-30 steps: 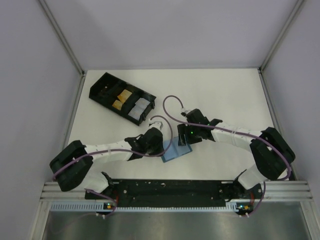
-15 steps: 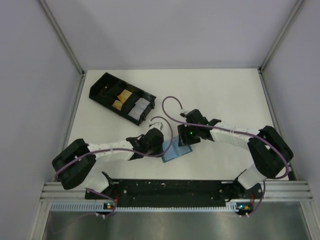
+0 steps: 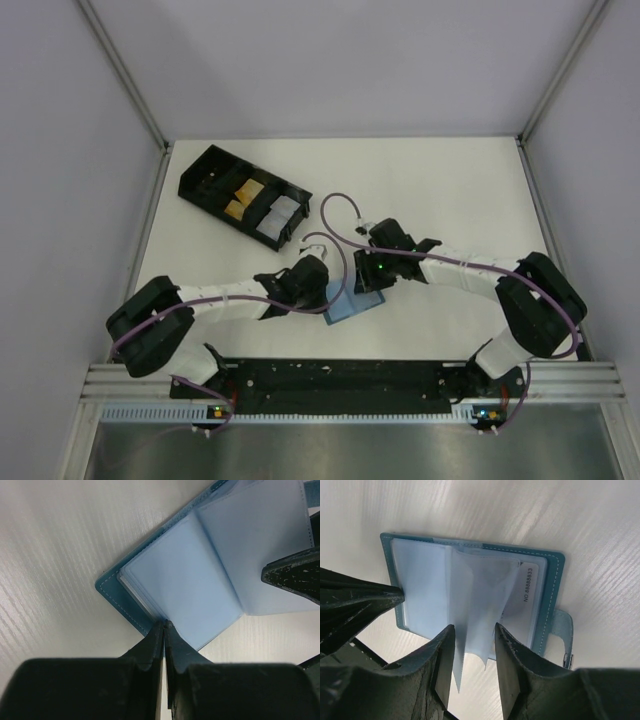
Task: Take the credit cards out of the card holder
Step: Remove the credit card from the card holder.
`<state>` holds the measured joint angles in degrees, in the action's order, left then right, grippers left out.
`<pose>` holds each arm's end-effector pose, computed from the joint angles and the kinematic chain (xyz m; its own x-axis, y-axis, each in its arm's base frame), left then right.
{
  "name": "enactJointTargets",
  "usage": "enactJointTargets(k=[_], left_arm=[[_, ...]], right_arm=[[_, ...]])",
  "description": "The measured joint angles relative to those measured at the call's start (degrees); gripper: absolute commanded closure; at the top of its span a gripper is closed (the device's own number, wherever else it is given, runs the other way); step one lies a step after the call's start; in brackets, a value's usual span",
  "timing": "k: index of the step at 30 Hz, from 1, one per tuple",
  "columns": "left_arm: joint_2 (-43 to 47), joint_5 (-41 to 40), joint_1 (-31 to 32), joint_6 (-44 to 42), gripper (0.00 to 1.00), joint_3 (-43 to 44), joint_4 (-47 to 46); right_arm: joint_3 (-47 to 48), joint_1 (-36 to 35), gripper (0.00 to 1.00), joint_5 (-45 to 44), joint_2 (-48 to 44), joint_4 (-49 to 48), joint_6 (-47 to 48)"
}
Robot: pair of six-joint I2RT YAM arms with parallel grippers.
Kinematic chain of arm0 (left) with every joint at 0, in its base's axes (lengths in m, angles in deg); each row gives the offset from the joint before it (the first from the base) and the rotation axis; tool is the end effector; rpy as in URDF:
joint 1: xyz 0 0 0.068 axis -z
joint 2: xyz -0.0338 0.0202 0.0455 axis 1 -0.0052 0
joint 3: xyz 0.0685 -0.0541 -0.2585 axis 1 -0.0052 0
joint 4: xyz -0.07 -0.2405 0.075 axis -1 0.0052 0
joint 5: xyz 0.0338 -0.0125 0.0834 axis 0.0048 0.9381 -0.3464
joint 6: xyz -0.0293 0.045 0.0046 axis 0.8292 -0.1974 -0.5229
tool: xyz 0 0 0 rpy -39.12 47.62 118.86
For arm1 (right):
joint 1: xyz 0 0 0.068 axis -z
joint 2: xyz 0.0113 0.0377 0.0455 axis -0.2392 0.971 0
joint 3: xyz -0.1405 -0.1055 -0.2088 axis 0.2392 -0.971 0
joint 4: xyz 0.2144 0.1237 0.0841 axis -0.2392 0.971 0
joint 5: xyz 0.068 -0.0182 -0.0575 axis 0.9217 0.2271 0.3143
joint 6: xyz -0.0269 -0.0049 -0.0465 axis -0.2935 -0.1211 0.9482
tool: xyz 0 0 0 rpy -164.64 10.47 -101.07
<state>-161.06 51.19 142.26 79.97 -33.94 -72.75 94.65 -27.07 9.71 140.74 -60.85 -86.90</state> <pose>0.1646 -0.2099 0.1538 -0.8740 0.0056 -0.4859 0.2129 0.9033 -0.3725 0.2201 0.2008 0.1734 -0.8723 -0.2372 -0.4276 -0.4129 0.8258 0.3841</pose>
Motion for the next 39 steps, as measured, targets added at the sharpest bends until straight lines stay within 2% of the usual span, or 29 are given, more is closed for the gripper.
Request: enactJointTargets(k=[10, 16, 23, 28, 39], left_arm=[[0.2, 0.2, 0.0, 1.3, 0.94, -0.7, -1.7], [2.2, -0.1, -0.1, 3.0, 0.94, -3.4, -3.5], [2.3, 0.0, -0.4, 4.0, 0.94, -3.7, -3.9], [2.3, 0.0, -0.4, 4.1, 0.94, -3.7, -3.9], [2.3, 0.1, -0.4, 4.1, 0.94, -3.7, -3.9]], right_arm=[[0.0, -1.6, 0.61, 5.0, 0.3, -3.4, -1.3], [0.8, -3.6, 0.49, 5.1, 1.8, -4.1, -2.1], [0.7, -3.7, 0.35, -3.7, -1.0, -2.2, -1.9], [0.7, -3.7, 0.35, -8.4, -4.0, -1.8, -1.2], [0.7, -3.7, 0.35, -9.8, -0.9, -0.6, -0.8]])
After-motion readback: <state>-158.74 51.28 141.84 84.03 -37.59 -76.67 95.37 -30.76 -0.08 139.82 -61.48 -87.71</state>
